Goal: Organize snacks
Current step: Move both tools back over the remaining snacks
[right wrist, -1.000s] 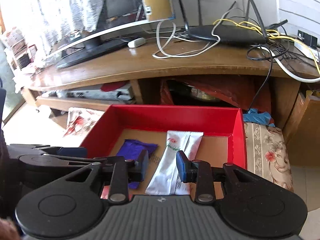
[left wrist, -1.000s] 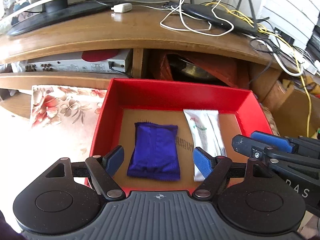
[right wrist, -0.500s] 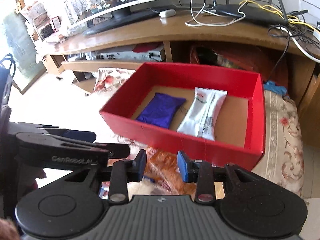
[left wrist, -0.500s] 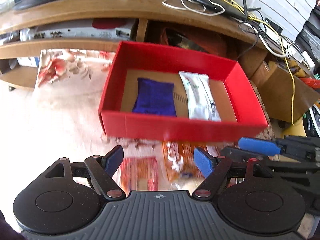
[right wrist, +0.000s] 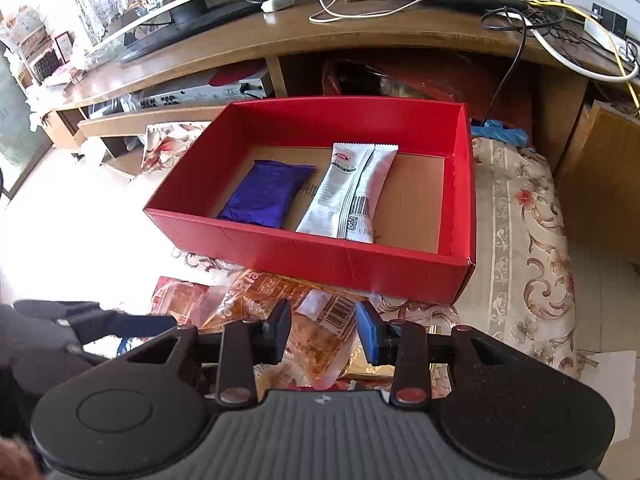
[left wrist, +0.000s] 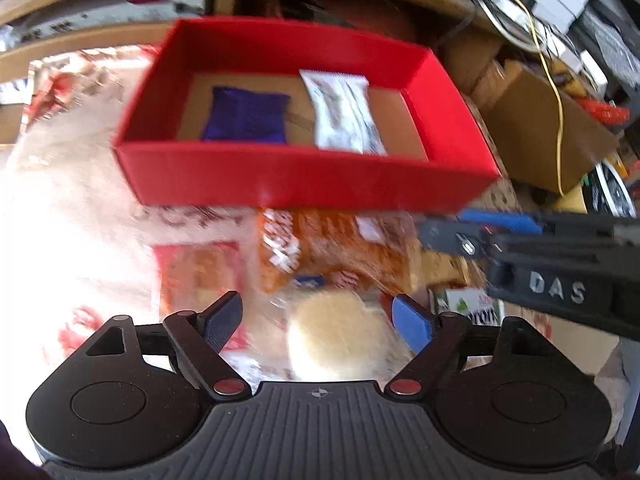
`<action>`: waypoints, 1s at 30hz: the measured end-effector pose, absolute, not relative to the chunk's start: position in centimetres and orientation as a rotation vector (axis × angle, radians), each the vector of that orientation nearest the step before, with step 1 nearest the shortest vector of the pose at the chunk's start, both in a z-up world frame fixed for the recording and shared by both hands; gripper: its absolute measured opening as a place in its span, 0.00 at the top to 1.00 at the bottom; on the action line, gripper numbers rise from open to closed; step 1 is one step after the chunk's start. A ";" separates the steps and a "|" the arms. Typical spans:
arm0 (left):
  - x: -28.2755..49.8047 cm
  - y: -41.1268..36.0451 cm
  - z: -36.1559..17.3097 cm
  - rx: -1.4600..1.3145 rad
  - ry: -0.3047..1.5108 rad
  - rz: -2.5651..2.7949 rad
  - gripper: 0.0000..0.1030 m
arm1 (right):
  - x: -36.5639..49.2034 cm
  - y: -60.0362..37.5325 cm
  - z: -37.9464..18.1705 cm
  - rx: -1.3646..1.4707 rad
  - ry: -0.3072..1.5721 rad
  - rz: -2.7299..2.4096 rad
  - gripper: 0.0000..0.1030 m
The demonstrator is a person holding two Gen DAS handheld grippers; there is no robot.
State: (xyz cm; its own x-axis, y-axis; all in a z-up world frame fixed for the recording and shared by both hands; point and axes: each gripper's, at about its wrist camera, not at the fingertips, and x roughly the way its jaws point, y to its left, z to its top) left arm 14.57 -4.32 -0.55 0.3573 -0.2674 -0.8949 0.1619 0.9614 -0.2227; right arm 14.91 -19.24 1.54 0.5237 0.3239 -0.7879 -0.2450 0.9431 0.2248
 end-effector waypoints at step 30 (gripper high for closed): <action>12.4 -3.2 -3.3 -0.067 1.261 -0.311 0.35 | 16.0 -16.1 -2.5 0.101 1.157 0.550 0.54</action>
